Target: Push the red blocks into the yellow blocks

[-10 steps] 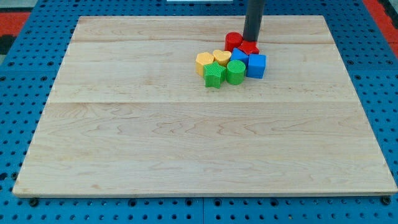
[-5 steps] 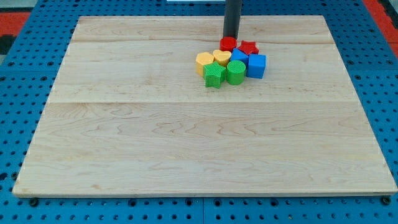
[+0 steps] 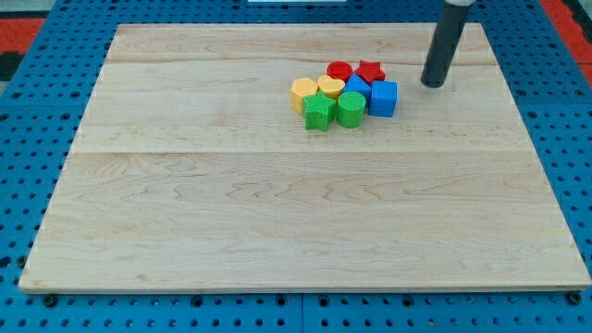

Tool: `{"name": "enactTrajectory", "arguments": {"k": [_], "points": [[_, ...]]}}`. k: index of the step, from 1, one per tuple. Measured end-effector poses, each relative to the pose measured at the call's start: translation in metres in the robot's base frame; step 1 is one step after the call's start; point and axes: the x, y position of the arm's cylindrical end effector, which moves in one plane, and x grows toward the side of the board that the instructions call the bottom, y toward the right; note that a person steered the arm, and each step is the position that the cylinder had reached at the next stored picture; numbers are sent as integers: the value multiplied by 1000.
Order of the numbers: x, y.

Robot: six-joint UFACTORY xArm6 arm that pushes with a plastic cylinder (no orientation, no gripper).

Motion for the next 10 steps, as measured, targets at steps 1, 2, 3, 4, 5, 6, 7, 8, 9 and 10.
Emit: {"name": "enactTrajectory", "arguments": {"k": [1,2,3,4,5,6,7,8,9,10], "points": [[-13,-33],[-32,-50],[-48,-71],[-70,-101],[-83,-120],[-70,-64],[-67,-27],[-61,-59],[-48,-87],[-27,-95]]}}
